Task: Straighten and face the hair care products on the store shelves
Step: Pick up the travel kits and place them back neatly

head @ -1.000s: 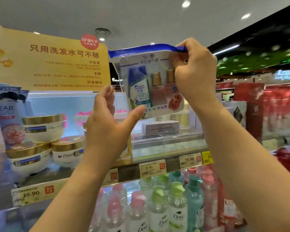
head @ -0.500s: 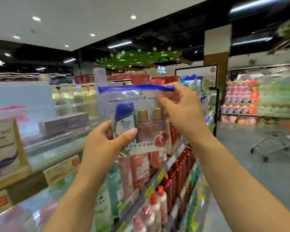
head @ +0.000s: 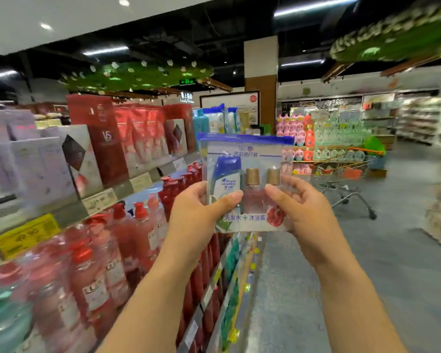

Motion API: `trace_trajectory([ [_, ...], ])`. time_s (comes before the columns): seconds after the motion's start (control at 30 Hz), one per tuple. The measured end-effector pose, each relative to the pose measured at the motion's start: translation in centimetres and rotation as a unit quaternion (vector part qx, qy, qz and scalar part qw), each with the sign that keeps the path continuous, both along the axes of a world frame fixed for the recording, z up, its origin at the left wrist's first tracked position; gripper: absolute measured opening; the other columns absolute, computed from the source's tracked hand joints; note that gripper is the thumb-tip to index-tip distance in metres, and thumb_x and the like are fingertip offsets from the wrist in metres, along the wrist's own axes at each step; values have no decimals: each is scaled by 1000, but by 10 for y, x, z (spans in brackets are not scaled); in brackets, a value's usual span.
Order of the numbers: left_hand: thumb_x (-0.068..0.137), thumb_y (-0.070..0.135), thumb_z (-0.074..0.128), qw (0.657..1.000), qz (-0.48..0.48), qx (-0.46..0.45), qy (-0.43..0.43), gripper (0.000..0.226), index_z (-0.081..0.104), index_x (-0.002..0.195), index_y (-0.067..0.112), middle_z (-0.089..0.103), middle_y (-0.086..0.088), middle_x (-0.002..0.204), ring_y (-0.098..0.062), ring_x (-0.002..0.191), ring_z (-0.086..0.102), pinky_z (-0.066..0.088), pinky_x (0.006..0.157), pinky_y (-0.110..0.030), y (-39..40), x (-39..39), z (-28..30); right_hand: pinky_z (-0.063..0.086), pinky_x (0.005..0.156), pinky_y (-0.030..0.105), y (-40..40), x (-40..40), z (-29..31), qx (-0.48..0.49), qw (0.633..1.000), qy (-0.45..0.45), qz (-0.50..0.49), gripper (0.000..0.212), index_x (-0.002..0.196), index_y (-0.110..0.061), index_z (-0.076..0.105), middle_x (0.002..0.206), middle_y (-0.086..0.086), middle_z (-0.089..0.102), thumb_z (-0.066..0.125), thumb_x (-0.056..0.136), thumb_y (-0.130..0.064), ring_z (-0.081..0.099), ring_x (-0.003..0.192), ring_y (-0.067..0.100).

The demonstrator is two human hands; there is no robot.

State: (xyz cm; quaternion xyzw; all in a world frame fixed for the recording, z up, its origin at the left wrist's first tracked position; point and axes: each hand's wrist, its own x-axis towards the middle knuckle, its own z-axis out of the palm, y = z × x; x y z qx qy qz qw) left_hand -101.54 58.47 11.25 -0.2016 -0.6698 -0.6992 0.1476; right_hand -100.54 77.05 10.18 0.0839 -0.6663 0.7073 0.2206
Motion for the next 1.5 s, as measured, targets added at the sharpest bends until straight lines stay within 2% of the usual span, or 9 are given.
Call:
trace_trajectory([
  [0.2,83,23,80,999,-40,4,-15,17,75,100,23,79,2,96,-17,88,76,58,68,-26,112,-81,-20,50,51,16,112,-71,-8,-33,999,-15,-4,54,131,-12,58,79,-4,77,78,82,-22,68,59,3],
  [0.33,84,24,79,998,-47,29,-33,21,75,104,22,78,-1,100,-21,91,75,61,74,-34,158,-138,-29,53,56,18,159,-132,-9,-16,1000,-18,-1,45,124,-20,59,86,-4,80,78,84,-19,74,71,8],
  [0.5,81,28,80,998,-28,42,-46,23,75,102,22,78,1,98,-18,88,76,58,67,-25,180,-214,-34,53,58,15,184,-215,-17,-10,1000,-25,14,32,110,-30,61,90,-10,80,80,84,-24,76,79,7],
  [0.73,75,29,82,997,-12,61,-37,32,75,103,16,79,-2,95,-19,83,76,57,62,-21,192,-344,-44,59,62,24,197,-349,-23,2,998,-32,53,41,114,-30,61,96,-2,80,83,79,-29,78,86,20],
  [0.9,79,32,82,999,-2,36,-25,26,75,102,23,78,1,97,-19,87,76,59,67,-26,197,-450,-38,58,66,32,211,-451,-12,20,997,-29,65,56,116,-30,61,99,0,80,83,66,-43,78,87,19],
  [1.03,75,37,82,999,-3,28,-34,28,75,100,29,78,1,99,-21,90,76,59,75,-41,208,-529,-34,53,72,39,226,-528,-9,28,996,-34,72,59,119,-31,61,99,1,80,84,67,-47,78,83,21],
  [1.2,71,40,85,998,19,17,-55,29,75,97,32,78,0,98,-23,87,76,61,71,-39,219,-614,-38,58,57,26,240,-625,-20,3,993,-49,109,60,120,-28,60,98,4,80,84,67,-42,78,80,20],
  [1.4,75,32,83,992,102,18,-74,30,72,102,26,79,0,96,-22,86,76,61,79,-47,234,-718,-42,58,75,42,254,-765,-27,25,985,-43,167,72,121,-33,60,98,0,80,88,58,-53,78,88,21],
  [1.5,74,34,85,983,161,32,-82,33,72,103,27,78,1,97,-21,88,76,60,82,-49,238,-769,-38,60,63,31,253,-837,-17,23,972,-32,230,63,115,-31,64,97,0,80,90,59,-44,78,86,17],
])
